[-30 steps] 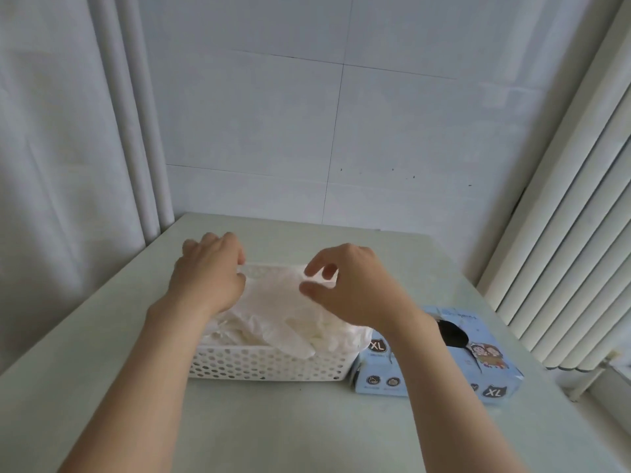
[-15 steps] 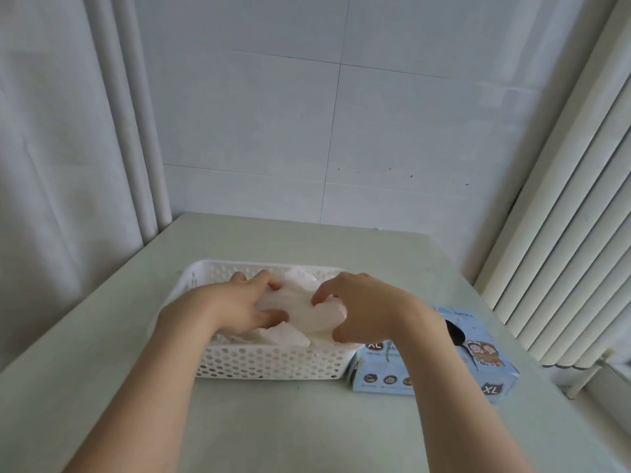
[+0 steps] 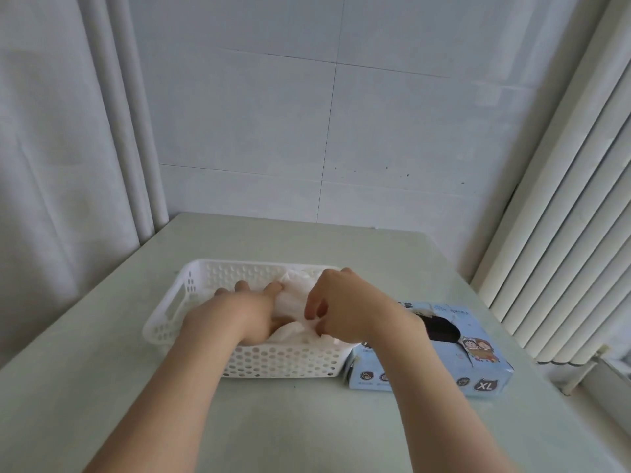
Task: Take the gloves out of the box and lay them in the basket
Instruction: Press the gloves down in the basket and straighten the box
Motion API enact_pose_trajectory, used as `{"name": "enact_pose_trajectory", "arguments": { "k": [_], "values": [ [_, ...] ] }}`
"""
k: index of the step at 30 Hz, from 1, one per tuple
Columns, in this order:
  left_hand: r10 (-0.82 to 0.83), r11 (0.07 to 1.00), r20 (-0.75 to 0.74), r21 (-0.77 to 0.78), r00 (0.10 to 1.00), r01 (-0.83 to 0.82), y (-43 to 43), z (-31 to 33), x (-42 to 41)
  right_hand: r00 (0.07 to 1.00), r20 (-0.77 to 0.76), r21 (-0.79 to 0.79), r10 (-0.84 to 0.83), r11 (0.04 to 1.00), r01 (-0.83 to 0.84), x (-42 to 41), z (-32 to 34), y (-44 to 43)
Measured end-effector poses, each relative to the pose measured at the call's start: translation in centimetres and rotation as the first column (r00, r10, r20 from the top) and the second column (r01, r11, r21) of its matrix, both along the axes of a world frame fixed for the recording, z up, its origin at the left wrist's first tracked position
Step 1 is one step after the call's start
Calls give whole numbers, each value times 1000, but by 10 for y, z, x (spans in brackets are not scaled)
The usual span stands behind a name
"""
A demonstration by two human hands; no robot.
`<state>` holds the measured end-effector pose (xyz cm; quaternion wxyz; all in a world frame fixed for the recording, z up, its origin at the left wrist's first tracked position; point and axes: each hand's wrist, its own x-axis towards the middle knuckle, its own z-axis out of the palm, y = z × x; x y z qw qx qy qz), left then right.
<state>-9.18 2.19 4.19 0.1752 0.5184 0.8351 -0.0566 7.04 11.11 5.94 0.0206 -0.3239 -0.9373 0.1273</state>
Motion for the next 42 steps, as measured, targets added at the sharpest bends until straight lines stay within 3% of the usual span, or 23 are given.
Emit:
{"name": "enact_pose_trajectory", "arguments": {
  "k": [7, 11, 15, 18, 24, 26, 28, 32, 34, 38, 42],
  "values": [
    [-29, 999, 80, -15, 996, 30, -2, 11, 4, 998, -54, 94, 37, 995, -32, -7, -22, 4],
    [23, 1000, 38, 3, 999, -23, 0, 12, 16, 993, -89, 45, 83, 996, -79, 5, -15, 1],
    [-25, 1000, -27, 12, 999, 25, -4, 25, 28, 964, -257, -34, 64, 997, -75, 26, -4, -3],
    [-41, 998, -81, 39, 996, 44, -10, 37, 35, 893, -451, -14, 14, 1000, -23, 43, 3, -2],
    [-52, 962, -230, 251, 972, 111, -12, 40, 49, 668, -673, -97, -316, 934, 344, 88, -2, 12],
    [-41, 950, -274, 288, 961, 123, -8, 33, 55, 658, -630, -52, -412, 868, 494, 105, -15, 21],
    [-39, 963, -269, 246, 962, 107, -4, 24, 53, 718, -524, 44, -457, 828, 559, 118, -30, 30],
    [-8, 996, -174, 85, 985, 23, -2, 20, 46, 873, -287, 178, -395, 873, 454, 132, -49, 36],
    [6, 996, -204, 92, 979, 14, -3, 22, 48, 924, -223, 134, -309, 929, 344, 132, -52, 32],
    [-58, 942, -331, 293, 942, 161, -2, 24, 61, 964, -140, -81, -228, 972, 218, 134, -53, 26],
    [-352, 727, -202, 556, 914, 403, 5, 20, 79, 977, -163, -217, -135, 971, 97, 139, -49, 27]
  ]
}}
